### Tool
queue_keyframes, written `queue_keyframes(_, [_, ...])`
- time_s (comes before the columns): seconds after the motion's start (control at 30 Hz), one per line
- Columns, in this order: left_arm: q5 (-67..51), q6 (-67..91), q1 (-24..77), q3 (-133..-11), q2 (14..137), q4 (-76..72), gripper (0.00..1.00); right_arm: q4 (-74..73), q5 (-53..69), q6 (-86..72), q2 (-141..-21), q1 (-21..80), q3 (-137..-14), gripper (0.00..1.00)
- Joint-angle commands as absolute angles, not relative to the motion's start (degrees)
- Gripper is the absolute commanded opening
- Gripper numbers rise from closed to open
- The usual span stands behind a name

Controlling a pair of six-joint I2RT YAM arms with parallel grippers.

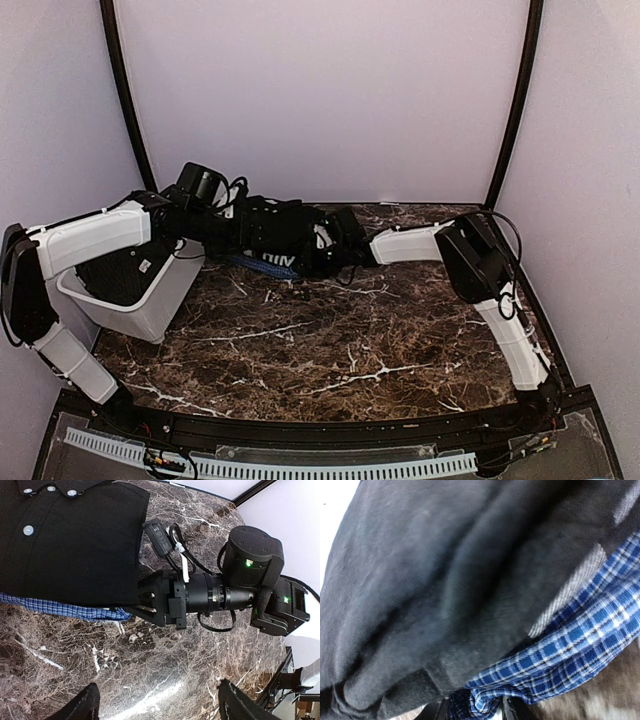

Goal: Fold and stack the long sleeve shirts
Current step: Move the square-folded shirt to the corner of the board.

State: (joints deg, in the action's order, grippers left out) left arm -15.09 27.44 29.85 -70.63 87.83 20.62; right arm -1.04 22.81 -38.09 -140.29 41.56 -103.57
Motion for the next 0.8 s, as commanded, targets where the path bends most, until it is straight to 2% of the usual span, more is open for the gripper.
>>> queue_keyframes(0.0, [-16.58,28.04,29.62,-69.57,87.57,18.70,0.80,-4.59,24.43,-37.20,-147.67,40.02,-113.04,0.33])
queue_keyframes(0.37, [-17.95,28.78,29.62,-70.84,96.15,12.63,0.77,1.62,34.75,-42.25,-157.96,35.82,-127.63,0.42])
queue_keyframes(0.57, [-19.69,29.63,29.62,-73.64,103.36,9.21,0.68,2.52,32.95,-38.97,-146.90,33.09,-116.49,0.55])
queue_keyframes(0.63, [-19.95,29.84,29.69,-74.94,106.56,8.21,0.65,4.41,32.28,-39.27,-142.59,32.26,-109.81,0.56])
queue_keyframes(0.77, [-19.10,30.19,29.71,-78.85,111.93,7.10,0.51,5.49,30.02,-38.86,-134.77,31.43,-100.42,0.55])
